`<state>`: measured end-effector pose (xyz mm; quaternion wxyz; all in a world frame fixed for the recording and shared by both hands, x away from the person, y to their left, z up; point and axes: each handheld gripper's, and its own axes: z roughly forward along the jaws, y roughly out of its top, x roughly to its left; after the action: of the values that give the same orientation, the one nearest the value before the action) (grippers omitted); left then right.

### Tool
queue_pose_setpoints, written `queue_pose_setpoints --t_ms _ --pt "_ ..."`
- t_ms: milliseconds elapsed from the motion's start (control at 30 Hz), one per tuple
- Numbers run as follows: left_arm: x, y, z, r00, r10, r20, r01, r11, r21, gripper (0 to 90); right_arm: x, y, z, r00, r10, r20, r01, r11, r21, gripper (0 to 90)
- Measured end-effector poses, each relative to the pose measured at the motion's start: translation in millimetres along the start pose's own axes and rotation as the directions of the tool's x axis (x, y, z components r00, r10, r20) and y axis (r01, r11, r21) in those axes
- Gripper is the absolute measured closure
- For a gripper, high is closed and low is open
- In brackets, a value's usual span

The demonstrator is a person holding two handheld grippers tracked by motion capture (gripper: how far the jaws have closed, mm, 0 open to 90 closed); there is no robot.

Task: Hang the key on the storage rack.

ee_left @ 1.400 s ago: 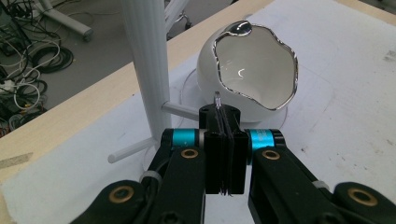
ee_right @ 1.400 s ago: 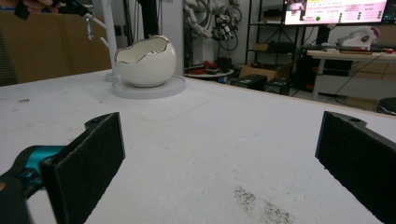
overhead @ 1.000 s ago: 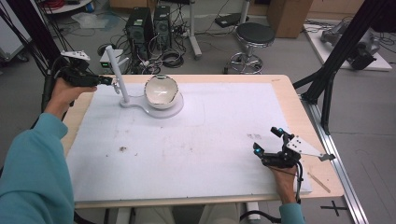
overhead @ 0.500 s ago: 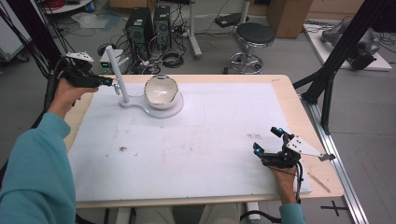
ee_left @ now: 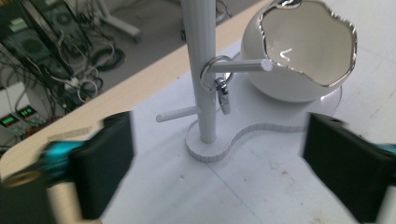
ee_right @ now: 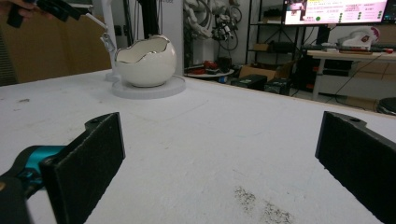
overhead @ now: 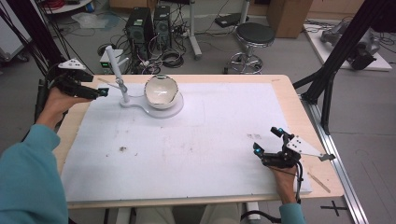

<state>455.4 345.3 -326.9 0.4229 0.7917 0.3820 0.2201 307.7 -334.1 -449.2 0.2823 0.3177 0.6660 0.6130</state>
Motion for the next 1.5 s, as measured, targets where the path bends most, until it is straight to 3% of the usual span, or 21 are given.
queue_pose_setpoints --t_ms 67,133,267,433,500,700,867,933,1000,1067,1133,1200,1267,1400,1500 --pt "-4.9 -4.6 -8.0 0.9994 -0.016 0.03 0.017 0.9992 -0.037 1.7 0.1 0.0 0.0 1.0 0.003 0.0 -0.003 1.0 0.0 0.6" --pt "-11.3 -9.0 -14.5 0.9993 -0.025 0.029 0.026 0.9978 -0.061 1.7 0.1 0.0 0.0 1.0 0.006 0.001 -0.006 1.0 0.0 0.6" --pt "-30.4 -16.9 -24.9 0.9984 0.015 0.055 -0.009 0.9948 -0.101 1.7 -0.1 0.0 0.0 1.0 0.005 0.001 -0.005 1.0 -0.001 0.6" --pt "-64.4 -30.4 -34.4 0.9933 0.059 0.1 -0.039 0.9805 -0.192 1.7 -0.1 0.0 0.0 1.0 0.005 0.0 -0.005 1.0 0.0 0.6" --pt "-74.3 -36.2 -35.4 0.993 0.07 0.095 -0.049 0.9771 -0.207 1.7 0.1 0.0 0.0 1.0 0.006 0.001 -0.006 1.0 0.001 0.6" --pt "-102.6 -63.9 -42.1 0.9909 0.057 0.122 -0.015 0.9468 -0.321 1.7 0.1 0.1 -0.1 1.0 -0.003 0.001 0.003 1.0 0.003 0.6" --pt "-123.4 -93.2 -43.1 0.9919 0.023 0.125 0.03 0.9116 -0.41 1.7 0.1 0.0 -0.1 1.0 -0.001 0.001 0.001 1.0 0.001 0.6" --pt "-131.0 -106.0 -40.9 0.9936 0.027 0.11 0.023 0.9017 -0.432 1.7 0.2 0.1 0.0 1.0 -0.006 0.004 0.006 1.0 0.002 0.6" --pt "-137.5 -119.1 -38.2 0.994 0.027 0.106 0.022 0.8998 -0.436 1.7 0.1 0.1 -0.1 1.0 -0.003 0.002 0.003 1.0 0.002 0.6" --pt "-144.4 -132.4 -34.6 0.9921 0.003 0.126 0.055 0.8897 -0.453 1.7 0.1 0.1 0.0 1.0 -0.007 0.004 0.007 1.0 0.002 0.6" --pt "-151.7 -144.0 -32.0 0.9939 0.017 0.109 0.035 0.8854 -0.463 1.7 0.1 0.1 0.2 0.9999 -0.01 0.004 0.01 1.0 0.0 0.6" --pt "-156.6 -154.2 -30.3 0.9943 0.012 0.106 0.04 0.8795 -0.474 1.7 0.2 0.1 0.0 1.0 -0.006 0.005 0.006 1.0 0.001 0.6" --pt "-159.1 -162.1 -28.9 0.9961 0.007 0.088 0.037 0.872 -0.488 1.7 0.1 0.1 -0.1 1.0 -0.006 0.003 0.006 1.0 0.002 0.6" --pt "-159.1 -173.1 -28.6 0.9958 0.008 0.091 0.04 0.8578 -0.512 1.7 0.2 0.1 0.0 1.0 -0.006 0.003 0.006 1.0 0.002 0.6" --pt "-159.6 -177.3 -31.6 0.9967 -0.004 0.081 0.049 0.8294 -0.556 1.7 0.1 0.1 0.0 1.0 -0.006 0.004 0.006 1.0 0.002 0.6"
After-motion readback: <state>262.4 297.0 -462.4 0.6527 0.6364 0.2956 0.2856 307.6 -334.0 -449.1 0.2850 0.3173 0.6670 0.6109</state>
